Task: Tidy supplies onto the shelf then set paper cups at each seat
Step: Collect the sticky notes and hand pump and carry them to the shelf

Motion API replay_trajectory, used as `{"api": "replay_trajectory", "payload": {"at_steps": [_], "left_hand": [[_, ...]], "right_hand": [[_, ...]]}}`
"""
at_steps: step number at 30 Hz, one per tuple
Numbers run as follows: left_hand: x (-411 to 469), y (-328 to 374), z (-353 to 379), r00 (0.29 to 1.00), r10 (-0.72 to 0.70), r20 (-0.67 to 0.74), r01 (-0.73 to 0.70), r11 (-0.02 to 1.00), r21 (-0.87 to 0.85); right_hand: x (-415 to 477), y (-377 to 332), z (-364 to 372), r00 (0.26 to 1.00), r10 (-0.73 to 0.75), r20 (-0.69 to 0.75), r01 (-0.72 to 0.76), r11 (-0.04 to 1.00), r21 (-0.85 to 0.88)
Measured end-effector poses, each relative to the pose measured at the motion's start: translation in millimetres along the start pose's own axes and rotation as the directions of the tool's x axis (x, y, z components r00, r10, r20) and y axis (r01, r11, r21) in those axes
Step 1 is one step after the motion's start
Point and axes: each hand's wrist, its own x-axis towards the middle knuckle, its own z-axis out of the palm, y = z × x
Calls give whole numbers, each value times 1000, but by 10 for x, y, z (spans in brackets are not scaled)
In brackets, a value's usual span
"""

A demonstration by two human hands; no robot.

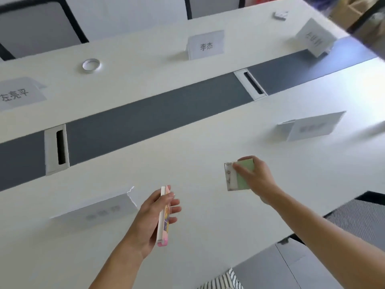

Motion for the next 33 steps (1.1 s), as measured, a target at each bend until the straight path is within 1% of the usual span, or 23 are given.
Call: {"api": "replay_trajectory", "payload": {"at_steps": [2,4,7,9,11,13,15,17,19,21,22,24,25,27,28,29,31,33], "left_hand": [[-40,-39,279,997,-6,73,3,999,45],[-116,-98,591,989,-3,146,-8,997,78],[-318,-253,1098,965,20,261,-45,995,93],[-516,-414,1443,944,1,330,-44,991,123],[-752,-633,1771,920,-57,387,-7,987,163],[-997,-889,2089,887,-149,437,60,976,210],[-1254,-1192,2390,851,-247,464,105,945,310],[-1500,-1499,2698,814,-334,476,122,899,421],[-1739,-1780,3005,770,-406,492,127,853,506],[-1932,-2010,3301,718,-460,523,126,824,553],[-2004,-2120,3451,696,-479,536,120,812,571],[-2111,-2296,3746,656,-503,562,101,797,596],[-2138,-2370,3892,644,-513,568,98,791,604],[-2138,-2473,4191,628,-537,564,111,778,618],[-2129,-2498,4344,622,-544,564,115,775,621],[-2090,-2530,4490,622,-542,565,106,773,625],[-2020,-2569,4810,601,-536,593,63,771,633],[-1963,-2589,5166,590,-478,650,-29,793,609]], "right_hand": [[-363,42,-405,998,38,-43,-31,989,144],[-752,162,-791,990,103,-98,-71,956,286],[-1413,466,-1297,954,213,-211,-96,884,457],[-1882,755,-1585,931,271,-243,-93,822,563],[-2380,1066,-1816,922,295,-251,-75,772,631],[-2842,1398,-2018,920,292,-262,-38,732,681],[-3265,1726,-2185,907,290,-305,12,707,707],[-3631,1982,-2351,893,271,-360,72,703,708],[-3926,2134,-2497,890,215,-403,156,686,711],[-4119,2209,-2630,882,154,-446,233,679,696],[-4178,2238,-2692,870,146,-472,258,680,686],[-4201,2324,-2799,826,164,-539,275,718,640],[-4178,2406,-2852,792,159,-589,278,765,580],[-4116,2581,-2996,722,113,-683,242,883,402],[-4075,2675,-3095,700,102,-707,200,922,332],[-4033,2762,-3203,688,101,-718,163,943,289],[-3921,2888,-3457,675,93,-732,112,967,227],[-3784,2946,-3733,653,77,-753,71,984,163]]}}
